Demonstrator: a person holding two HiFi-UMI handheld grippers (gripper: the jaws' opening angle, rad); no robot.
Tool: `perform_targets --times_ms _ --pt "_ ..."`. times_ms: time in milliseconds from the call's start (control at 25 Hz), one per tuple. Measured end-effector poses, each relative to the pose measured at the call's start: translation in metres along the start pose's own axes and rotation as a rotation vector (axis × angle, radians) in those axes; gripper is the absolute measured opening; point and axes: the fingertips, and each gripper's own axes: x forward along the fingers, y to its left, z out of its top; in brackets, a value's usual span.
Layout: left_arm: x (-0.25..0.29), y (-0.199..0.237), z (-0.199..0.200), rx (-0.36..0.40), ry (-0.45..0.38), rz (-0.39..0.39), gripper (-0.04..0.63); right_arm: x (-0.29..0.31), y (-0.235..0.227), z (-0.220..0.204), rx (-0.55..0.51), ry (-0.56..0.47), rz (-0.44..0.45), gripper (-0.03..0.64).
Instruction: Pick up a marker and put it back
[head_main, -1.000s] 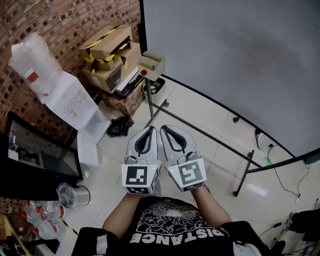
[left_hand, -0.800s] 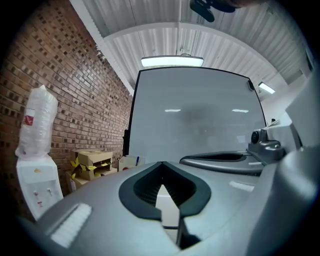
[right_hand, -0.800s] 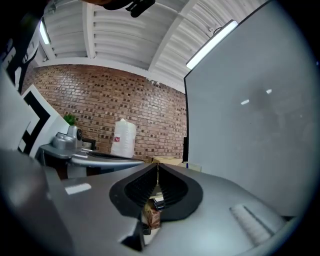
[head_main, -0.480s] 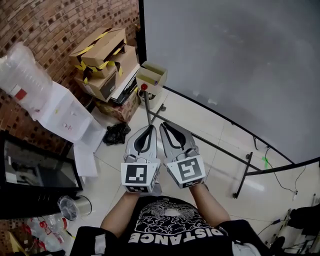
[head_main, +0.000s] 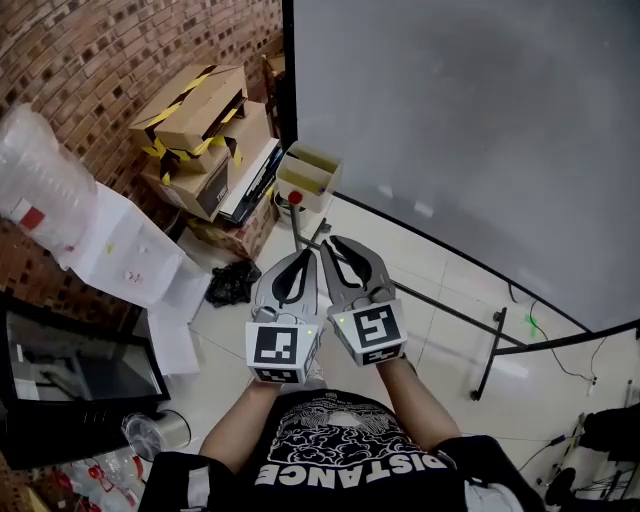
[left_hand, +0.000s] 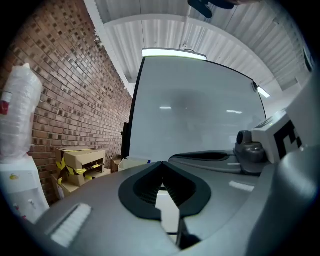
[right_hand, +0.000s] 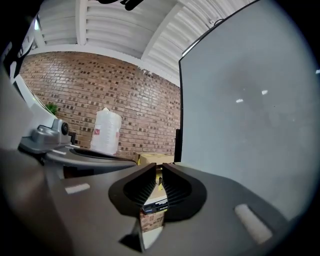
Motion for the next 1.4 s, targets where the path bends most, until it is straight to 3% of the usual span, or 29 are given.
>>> perform_targets --times_ms 600,1040,1400 --pt "0.046 0.032 -0.002 0.019 0.012 -0.046 0.006 0.065 -0.036 -0.019 0.022 0.011 -0.085 0.034" --pt "0.062 0.051 -0.003 0.037 0.012 -0.028 0.005 0.100 -0.059 -0.038 0.045 0.032 -0.108 0.080" --pt "0.071 0.063 -0.006 0.050 0.019 -0.015 0.006 0.123 -0.067 -0.055 0.025 0.059 -0.125 0.062"
